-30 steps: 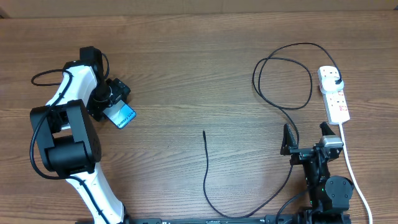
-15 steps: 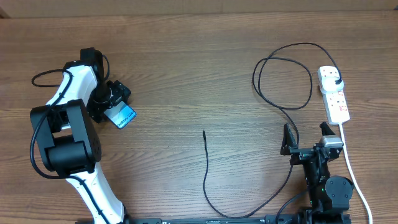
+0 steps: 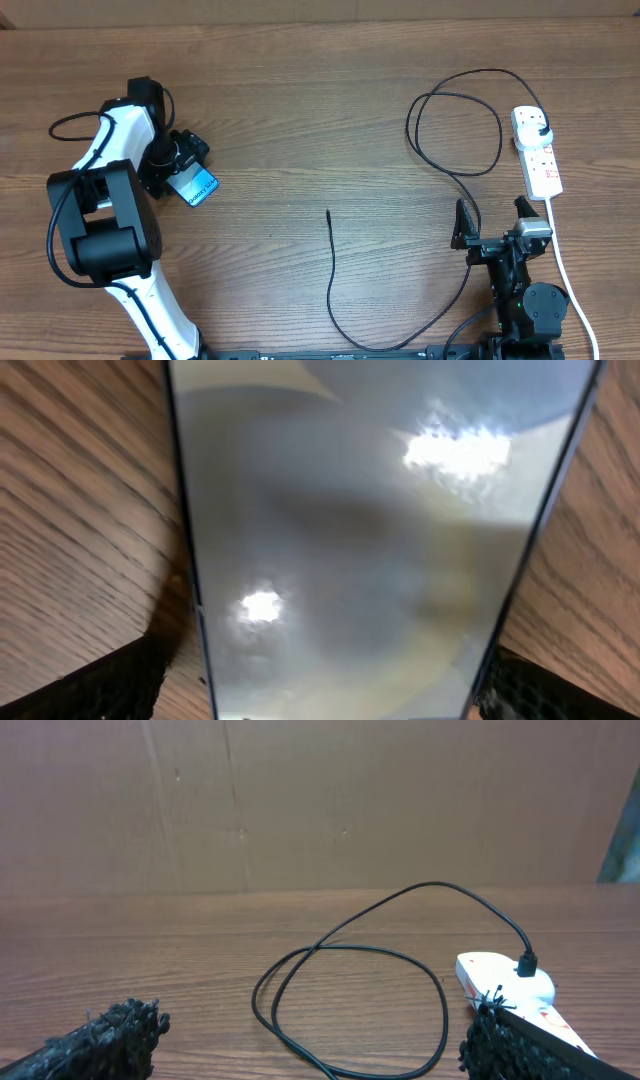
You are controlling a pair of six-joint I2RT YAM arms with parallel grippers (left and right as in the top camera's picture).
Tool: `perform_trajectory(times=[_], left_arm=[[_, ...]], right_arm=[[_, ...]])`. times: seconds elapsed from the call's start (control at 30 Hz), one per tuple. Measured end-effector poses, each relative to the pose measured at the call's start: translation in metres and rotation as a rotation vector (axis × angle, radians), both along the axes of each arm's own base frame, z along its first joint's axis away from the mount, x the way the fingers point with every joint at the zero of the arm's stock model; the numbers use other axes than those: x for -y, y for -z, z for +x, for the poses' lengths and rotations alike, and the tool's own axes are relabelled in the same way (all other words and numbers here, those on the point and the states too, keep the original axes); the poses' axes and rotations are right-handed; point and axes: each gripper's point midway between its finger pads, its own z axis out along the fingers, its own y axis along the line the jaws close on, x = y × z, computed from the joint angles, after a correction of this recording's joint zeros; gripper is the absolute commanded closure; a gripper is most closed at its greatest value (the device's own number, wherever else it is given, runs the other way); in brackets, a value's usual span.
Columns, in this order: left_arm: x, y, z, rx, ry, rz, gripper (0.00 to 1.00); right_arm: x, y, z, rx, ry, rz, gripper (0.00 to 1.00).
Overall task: Plug charger to phone and switch on socket
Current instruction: 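Close the left gripper on the phone's sides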
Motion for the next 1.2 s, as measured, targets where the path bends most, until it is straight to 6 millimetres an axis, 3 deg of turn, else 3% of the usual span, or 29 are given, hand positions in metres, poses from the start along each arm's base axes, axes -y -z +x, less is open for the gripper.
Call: perform_trajectory(times=[0.7, 0.9, 1.2], left_arm=[[-0.0055, 0.0, -0.0003, 0.002, -0.012, 0.004, 0.0], [-0.0057, -0.0001, 0.0004, 0.005, -0.012, 0.005, 0.07], [-0.0062, -0.0001, 0.0005, 0.005, -0.012, 0.008, 0.07]], right_arm=[[0.0, 0.0, 0.0, 0.0, 0.0, 0.0, 0.0], [-0.0001, 0.0001, 0.0, 0.0, 0.0, 0.0, 0.0], [0.0, 0.0002, 0.0, -0.001, 0.0, 0.0, 0.0]])
